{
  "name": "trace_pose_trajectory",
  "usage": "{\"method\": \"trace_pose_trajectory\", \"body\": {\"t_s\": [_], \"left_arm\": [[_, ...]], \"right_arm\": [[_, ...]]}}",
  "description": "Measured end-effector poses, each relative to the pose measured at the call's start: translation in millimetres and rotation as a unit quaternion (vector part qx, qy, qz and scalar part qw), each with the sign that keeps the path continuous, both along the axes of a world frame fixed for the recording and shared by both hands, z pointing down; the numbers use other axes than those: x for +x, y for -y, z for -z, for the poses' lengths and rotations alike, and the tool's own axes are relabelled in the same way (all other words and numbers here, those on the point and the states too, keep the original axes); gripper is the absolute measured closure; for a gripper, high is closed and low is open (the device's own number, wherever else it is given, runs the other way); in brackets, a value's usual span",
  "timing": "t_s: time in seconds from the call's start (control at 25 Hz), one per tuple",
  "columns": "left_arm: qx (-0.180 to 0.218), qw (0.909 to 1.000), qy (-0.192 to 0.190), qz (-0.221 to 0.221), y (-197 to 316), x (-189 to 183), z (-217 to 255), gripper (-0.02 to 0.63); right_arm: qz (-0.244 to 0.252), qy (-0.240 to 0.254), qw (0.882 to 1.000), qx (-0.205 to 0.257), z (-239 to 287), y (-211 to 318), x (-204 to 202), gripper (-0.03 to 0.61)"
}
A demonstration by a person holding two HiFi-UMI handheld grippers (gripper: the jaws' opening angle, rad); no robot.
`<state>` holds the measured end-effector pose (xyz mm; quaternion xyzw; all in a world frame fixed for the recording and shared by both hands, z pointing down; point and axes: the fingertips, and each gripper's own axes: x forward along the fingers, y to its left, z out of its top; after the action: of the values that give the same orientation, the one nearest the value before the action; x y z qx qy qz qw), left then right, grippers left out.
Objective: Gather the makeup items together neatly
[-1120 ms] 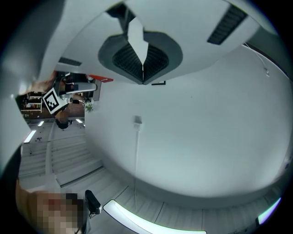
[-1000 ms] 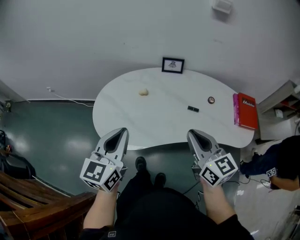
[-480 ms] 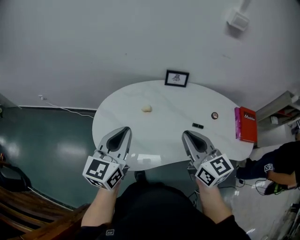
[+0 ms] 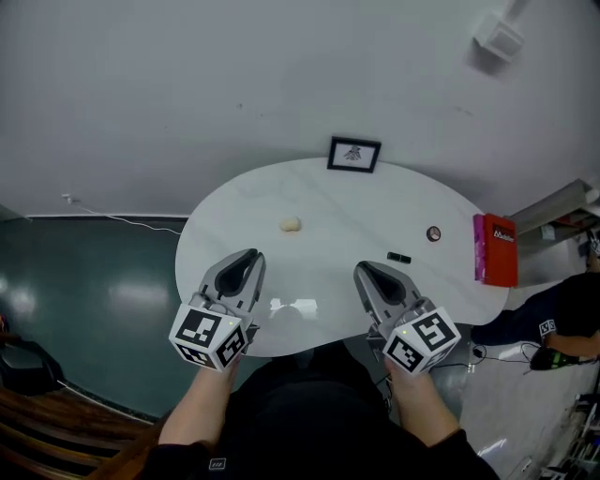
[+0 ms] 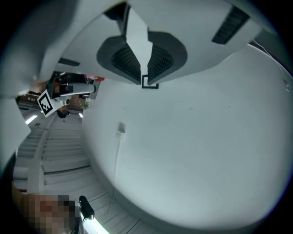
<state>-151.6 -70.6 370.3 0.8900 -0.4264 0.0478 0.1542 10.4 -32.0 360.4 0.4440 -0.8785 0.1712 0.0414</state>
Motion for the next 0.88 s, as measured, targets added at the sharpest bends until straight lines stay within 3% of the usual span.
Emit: {"method": "trace_pose_trajectory", "body": {"t_s": [0.12,0.52,0.72,0.88], "left_arm": [[-0.015,0.9997,0.017,0.011,20.3,10.0,-19.7,0.512],[-0.097,0.9933,0.028,0.056,75.1,35.0,-100.7,0.459],[-0.148,0.9856,0.031,0.075,97.8,41.1,-158.2,0.386],[-0.172,0.9793,0.036,0.100,114.7,38.2,-193.1,0.374]], "right_arm": [[0.015,0.002,1.000,-0.013,-12.4,21.2,6.4,0.541],[0.085,-0.004,0.994,-0.071,-61.7,64.4,13.3,0.541],[0.108,-0.008,0.988,-0.109,-96.9,71.0,12.3,0.541],[0.129,-0.004,0.983,-0.133,-116.8,68.7,4.1,0.541]]}}
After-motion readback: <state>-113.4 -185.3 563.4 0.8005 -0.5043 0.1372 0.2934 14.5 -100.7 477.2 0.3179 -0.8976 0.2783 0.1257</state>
